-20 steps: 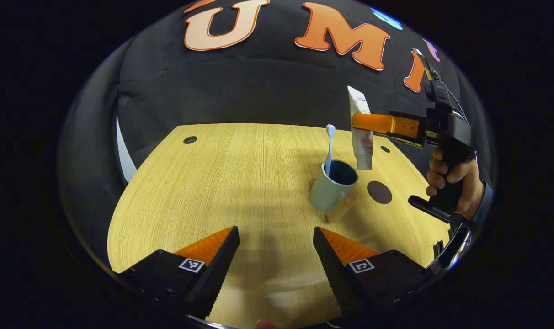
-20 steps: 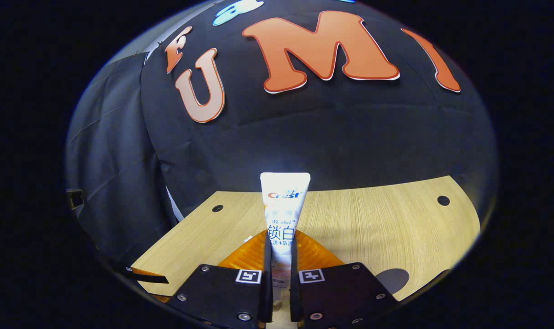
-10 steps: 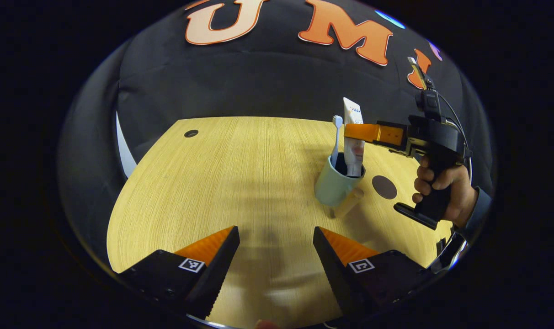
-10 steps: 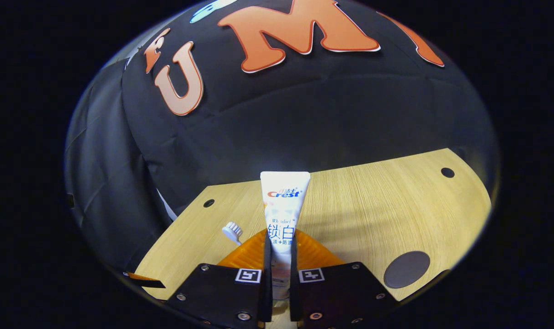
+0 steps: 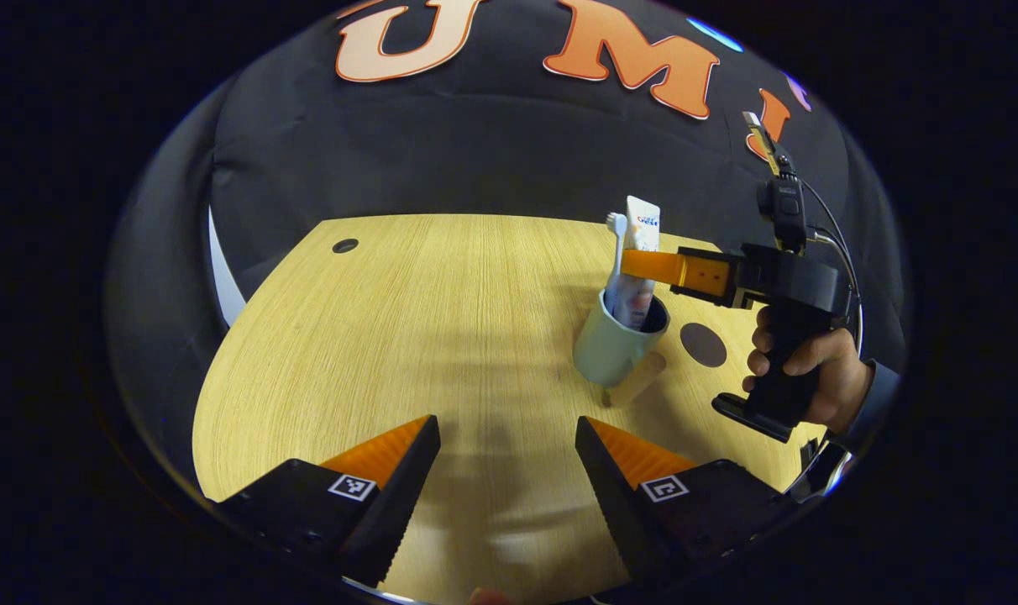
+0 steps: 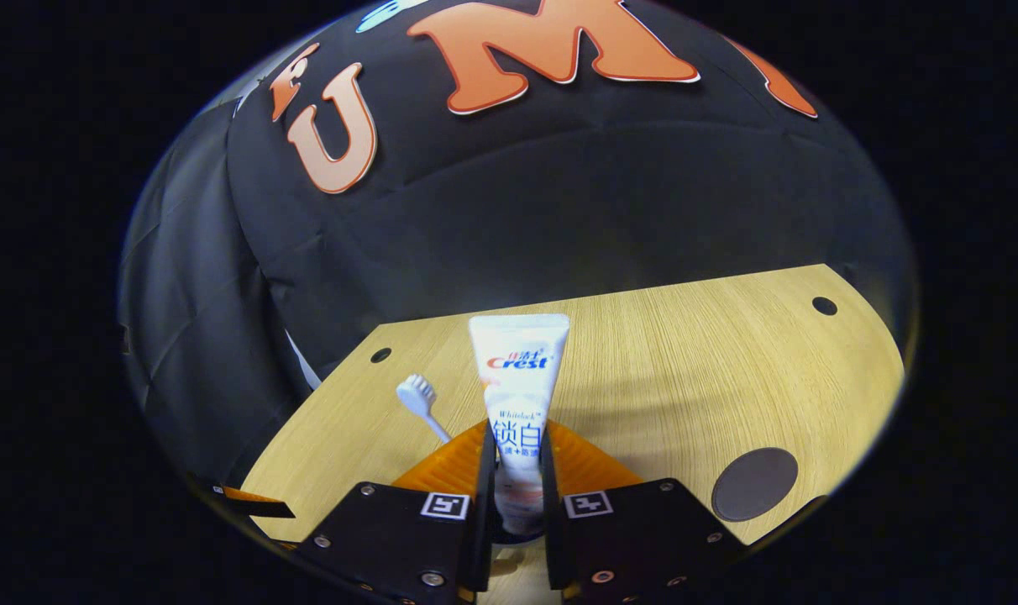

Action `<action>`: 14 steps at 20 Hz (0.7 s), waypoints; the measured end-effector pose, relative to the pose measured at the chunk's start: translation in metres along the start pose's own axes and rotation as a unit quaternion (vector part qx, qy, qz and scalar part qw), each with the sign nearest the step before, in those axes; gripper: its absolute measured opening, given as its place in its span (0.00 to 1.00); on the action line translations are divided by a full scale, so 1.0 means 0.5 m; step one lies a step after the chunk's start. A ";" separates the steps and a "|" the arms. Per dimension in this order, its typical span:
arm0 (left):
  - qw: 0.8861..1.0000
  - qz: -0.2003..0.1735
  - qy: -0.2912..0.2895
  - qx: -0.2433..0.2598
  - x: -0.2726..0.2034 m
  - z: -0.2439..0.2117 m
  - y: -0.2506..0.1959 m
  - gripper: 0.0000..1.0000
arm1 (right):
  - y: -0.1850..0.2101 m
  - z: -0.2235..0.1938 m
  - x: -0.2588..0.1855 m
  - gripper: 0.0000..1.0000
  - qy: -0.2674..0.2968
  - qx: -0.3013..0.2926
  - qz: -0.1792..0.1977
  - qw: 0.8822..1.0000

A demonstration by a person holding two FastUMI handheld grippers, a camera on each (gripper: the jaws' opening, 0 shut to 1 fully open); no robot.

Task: Put the toothbrush and toothpaste on the desktop into the cup, then pick up the cup and place it on the coaster on the desktop.

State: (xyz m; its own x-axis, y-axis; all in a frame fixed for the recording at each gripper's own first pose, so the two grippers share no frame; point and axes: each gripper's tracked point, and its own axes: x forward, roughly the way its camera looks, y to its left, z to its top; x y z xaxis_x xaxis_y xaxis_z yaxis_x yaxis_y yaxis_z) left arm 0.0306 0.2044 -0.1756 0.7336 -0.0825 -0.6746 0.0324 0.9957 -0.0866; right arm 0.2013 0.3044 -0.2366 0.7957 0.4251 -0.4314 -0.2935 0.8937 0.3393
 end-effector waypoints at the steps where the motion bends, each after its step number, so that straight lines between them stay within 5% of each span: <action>1: 1.000 0.000 0.001 0.000 0.002 0.001 0.000 0.98 | 0.001 0.000 -0.007 0.30 0.001 -0.005 -0.001 1.000; 14: 1.000 -0.022 -0.001 0.016 0.064 0.023 -0.022 0.98 | -0.010 -0.005 -0.052 0.38 0.028 -0.022 -0.003 0.999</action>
State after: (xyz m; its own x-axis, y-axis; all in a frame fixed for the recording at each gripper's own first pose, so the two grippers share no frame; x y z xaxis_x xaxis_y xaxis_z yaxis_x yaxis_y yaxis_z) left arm 0.0617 0.1911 -0.1878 0.7321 -0.1263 -0.6694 0.0868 0.9920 -0.0922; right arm 0.1806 0.2893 -0.2288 0.7671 0.4268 -0.4789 -0.3132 0.9007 0.3010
